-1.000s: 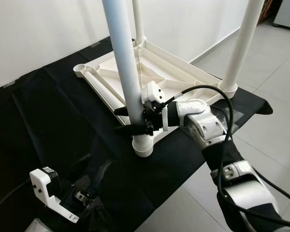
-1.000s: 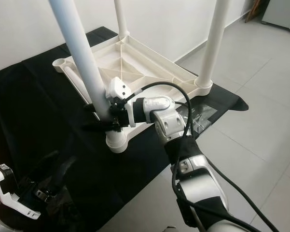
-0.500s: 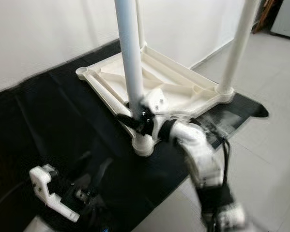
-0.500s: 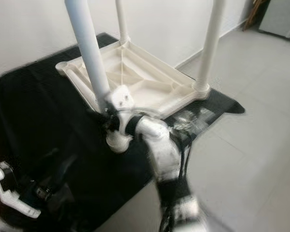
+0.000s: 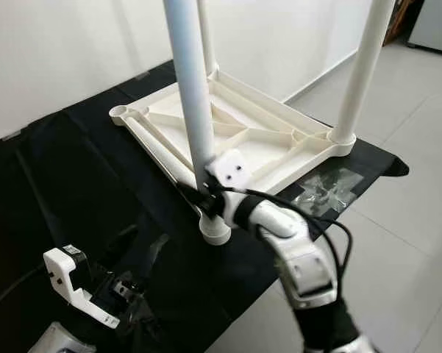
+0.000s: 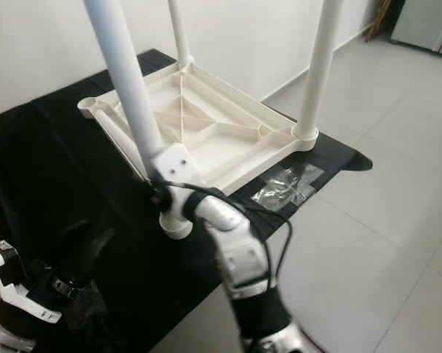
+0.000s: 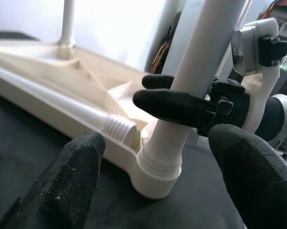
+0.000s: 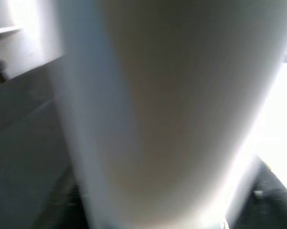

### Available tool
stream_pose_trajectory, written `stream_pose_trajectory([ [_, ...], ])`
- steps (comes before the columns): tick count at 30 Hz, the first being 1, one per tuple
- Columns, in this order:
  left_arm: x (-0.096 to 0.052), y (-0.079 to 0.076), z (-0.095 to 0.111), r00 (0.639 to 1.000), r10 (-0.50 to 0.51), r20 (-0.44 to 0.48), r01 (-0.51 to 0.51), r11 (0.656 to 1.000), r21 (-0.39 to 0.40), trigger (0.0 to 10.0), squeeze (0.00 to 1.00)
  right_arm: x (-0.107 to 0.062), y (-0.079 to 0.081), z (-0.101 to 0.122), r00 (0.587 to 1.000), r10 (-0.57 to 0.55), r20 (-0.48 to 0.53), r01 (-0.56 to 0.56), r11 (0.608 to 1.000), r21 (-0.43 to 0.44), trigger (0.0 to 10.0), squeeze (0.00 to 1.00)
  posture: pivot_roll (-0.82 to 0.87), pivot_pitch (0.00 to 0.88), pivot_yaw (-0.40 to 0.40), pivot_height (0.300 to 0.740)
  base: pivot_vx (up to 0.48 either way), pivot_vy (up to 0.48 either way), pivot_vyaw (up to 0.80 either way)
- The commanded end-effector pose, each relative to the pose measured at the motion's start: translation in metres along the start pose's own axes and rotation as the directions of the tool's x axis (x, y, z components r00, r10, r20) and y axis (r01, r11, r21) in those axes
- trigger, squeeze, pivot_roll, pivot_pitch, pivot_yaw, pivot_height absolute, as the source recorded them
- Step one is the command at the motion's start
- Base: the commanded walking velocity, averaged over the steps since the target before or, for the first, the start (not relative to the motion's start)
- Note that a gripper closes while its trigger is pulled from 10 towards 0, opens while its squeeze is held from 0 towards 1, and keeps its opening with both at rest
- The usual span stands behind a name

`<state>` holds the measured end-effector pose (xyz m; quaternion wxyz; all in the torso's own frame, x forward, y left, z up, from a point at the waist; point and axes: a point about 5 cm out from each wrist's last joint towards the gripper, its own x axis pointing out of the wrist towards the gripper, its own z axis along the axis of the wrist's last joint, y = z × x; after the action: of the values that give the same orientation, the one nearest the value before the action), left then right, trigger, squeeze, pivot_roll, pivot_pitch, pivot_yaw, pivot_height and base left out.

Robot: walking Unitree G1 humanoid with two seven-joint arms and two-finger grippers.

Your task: Building children table

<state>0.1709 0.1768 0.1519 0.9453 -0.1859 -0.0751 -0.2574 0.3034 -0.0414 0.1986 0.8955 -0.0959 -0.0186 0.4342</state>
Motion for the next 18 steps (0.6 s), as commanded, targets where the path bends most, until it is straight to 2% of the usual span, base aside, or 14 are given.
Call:
stream_pose_trajectory([
  [1,-0.002,0.001,-0.001,1.000,0.006,-0.007,-0.006,1.000,0.002,10.0,0.00,0.007,0.008,0.014,0.984,0.161,0.070,-0.159,0.987,-0.035,10.0,1.00,-0.06,0.174,0.111,0.740,0.000,0.000,0.00],
  [3,-0.001,0.000,-0.001,1.000,0.004,-0.008,-0.004,1.000,0.001,10.0,0.00,0.007,0.007,0.018,0.977,0.195,0.081,-0.190,0.980,-0.065,10.0,1.00,-0.06,0.173,0.111,0.740,0.000,0.000,0.00],
  [6,-0.002,-0.001,-0.001,1.000,0.002,-0.009,-0.002,1.000,0.000,10.0,0.00,0.011,-0.006,0.026,0.934,0.351,0.068,-0.340,0.930,-0.137,10.0,1.00,-0.04,0.173,0.109,0.740,0.000,0.000,0.00],
  [8,-0.002,-0.001,-0.001,1.000,0.001,-0.010,-0.001,1.000,0.000,10.0,0.00,0.011,-0.008,0.026,0.927,0.371,0.061,-0.359,0.921,-0.152,10.0,1.00,-0.04,0.173,0.109,0.740,0.000,0.000,0.00],
  [9,-0.002,-0.001,-0.001,1.000,0.003,-0.010,-0.003,1.000,0.001,10.0,0.00,0.014,-0.012,0.029,0.907,0.419,0.045,-0.405,0.897,-0.179,10.0,0.00,-0.03,0.172,0.106,0.740,0.000,0.000,0.00],
  [11,-0.003,-0.002,-0.001,1.000,0.007,-0.010,-0.007,1.000,0.004,10.0,0.00,0.018,-0.022,0.034,0.860,0.510,0.027,-0.499,0.849,-0.173,10.0,0.00,-0.02,0.178,0.102,0.740,0.000,0.000,0.00],
  [12,-0.003,-0.002,-0.001,1.000,0.007,-0.010,-0.007,1.000,0.004,10.0,0.00,0.018,-0.022,0.034,0.860,0.510,0.027,-0.499,0.849,-0.173,10.0,0.00,-0.02,0.178,0.102,0.740,0.000,0.000,0.00],
  [13,-0.004,-0.004,0.000,1.000,0.010,-0.010,-0.010,1.000,0.005,10.0,0.00,0.020,-0.028,0.038,0.827,0.562,0.020,-0.552,0.817,-0.166,10.0,0.00,-0.01,0.181,0.099,0.740,0.000,0.000,0.00],
  [15,-0.004,-0.004,0.000,1.000,0.010,-0.010,-0.010,1.000,0.006,10.0,0.00,0.020,-0.030,0.040,0.819,0.573,0.019,-0.563,0.810,-0.165,10.0,0.00,-0.01,0.181,0.099,0.740,0.000,0.000,0.00],
  [16,-0.005,-0.005,0.000,1.000,0.011,-0.010,-0.011,1.000,0.006,10.0,0.00,0.020,-0.031,0.040,0.802,0.597,0.016,-0.587,0.794,-0.156,3.1,0.00,0.00,0.186,0.100,0.740,0.000,0.000,0.00],
  [17,-0.005,-0.005,0.000,1.000,0.011,-0.010,-0.011,1.000,0.006,10.0,0.00,0.020,-0.031,0.040,0.802,0.597,0.016,-0.587,0.794,-0.156,3.1,0.00,0.00,0.186,0.100,0.740,0.000,0.000,0.00],
  [18,-0.005,-0.005,0.000,1.000,0.012,-0.009,-0.012,1.000,0.006,10.0,0.00,0.019,-0.033,0.039,0.784,0.621,0.007,-0.613,0.776,-0.148,0.0,0.00,0.00,0.184,0.103,0.740,0.000,0.000,0.00],
])
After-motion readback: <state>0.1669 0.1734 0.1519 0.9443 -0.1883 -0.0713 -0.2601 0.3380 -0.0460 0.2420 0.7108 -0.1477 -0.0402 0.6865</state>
